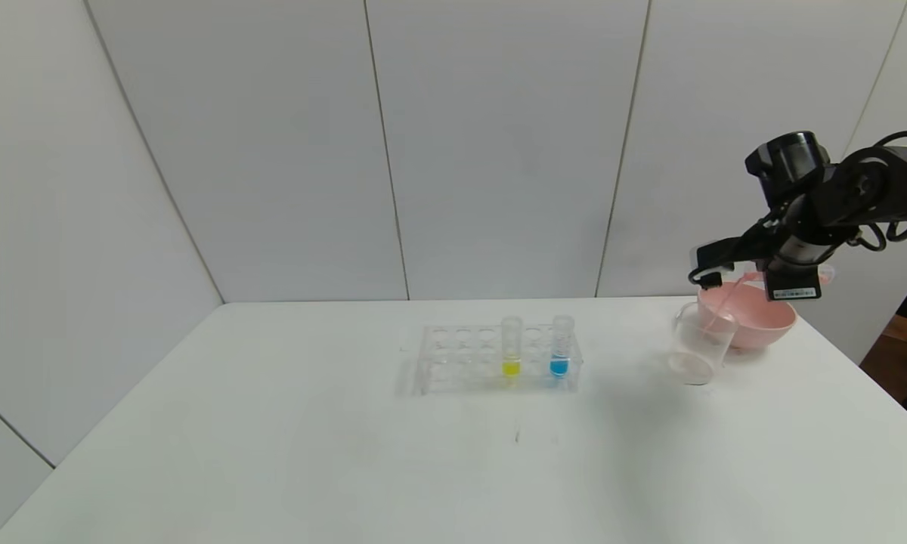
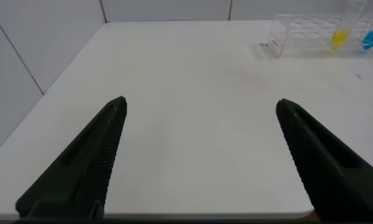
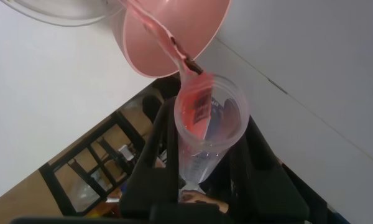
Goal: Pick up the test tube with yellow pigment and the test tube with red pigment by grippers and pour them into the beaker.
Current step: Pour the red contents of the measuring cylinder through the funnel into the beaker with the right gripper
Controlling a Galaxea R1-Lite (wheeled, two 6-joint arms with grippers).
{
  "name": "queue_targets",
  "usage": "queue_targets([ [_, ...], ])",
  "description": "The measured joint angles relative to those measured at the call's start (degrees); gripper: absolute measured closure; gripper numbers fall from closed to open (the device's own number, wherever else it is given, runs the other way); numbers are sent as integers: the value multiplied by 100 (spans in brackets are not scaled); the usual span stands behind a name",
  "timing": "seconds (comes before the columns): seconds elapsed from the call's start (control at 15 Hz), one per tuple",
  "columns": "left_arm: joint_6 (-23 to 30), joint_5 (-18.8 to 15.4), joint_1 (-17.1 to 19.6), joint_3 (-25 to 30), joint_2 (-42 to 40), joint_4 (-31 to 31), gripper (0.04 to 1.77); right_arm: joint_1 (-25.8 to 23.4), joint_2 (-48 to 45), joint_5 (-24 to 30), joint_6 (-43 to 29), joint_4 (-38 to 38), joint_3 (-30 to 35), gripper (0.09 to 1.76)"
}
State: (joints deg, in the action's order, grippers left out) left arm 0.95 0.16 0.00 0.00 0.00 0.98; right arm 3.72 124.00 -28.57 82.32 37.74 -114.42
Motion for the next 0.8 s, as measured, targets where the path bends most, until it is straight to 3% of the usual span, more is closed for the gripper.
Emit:
queue_targets([
  [0.8,0,0,0,0,0,0,9,284,-7,-478,356,-9,-18,132],
])
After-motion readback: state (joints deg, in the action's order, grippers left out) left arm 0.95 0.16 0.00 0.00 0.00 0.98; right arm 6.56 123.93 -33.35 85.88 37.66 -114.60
